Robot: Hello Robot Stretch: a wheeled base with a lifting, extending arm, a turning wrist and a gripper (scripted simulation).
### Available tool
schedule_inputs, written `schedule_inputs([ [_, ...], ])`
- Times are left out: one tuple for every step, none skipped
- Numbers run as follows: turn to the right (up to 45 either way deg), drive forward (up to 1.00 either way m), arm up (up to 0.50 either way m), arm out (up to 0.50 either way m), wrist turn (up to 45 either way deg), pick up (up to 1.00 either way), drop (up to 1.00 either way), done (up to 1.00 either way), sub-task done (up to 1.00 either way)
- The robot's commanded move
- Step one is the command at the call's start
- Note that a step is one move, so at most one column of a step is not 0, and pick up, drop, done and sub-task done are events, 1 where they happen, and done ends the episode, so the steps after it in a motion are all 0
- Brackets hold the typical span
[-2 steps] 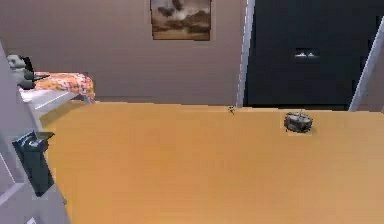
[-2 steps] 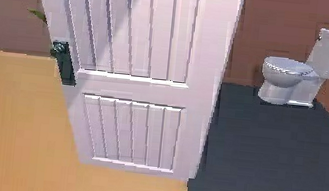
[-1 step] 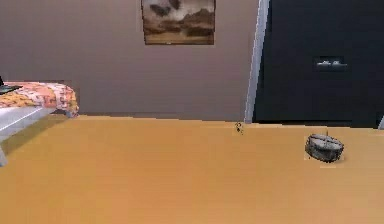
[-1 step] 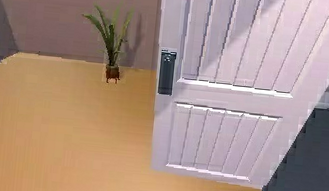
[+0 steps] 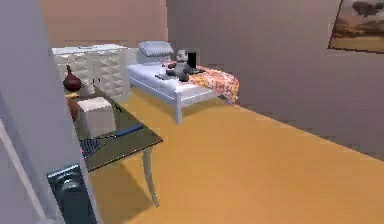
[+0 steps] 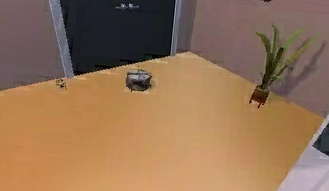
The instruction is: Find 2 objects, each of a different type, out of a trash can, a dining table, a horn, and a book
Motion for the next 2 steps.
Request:
schedule_inputs([
  [-33.0,0.0,0.0,0.0,0.0,0.0,0.0,0.0,0.0],
  [0.0,0.0,0.0,0.0,0.0,0.0,0.0,1.0,0.0],
])
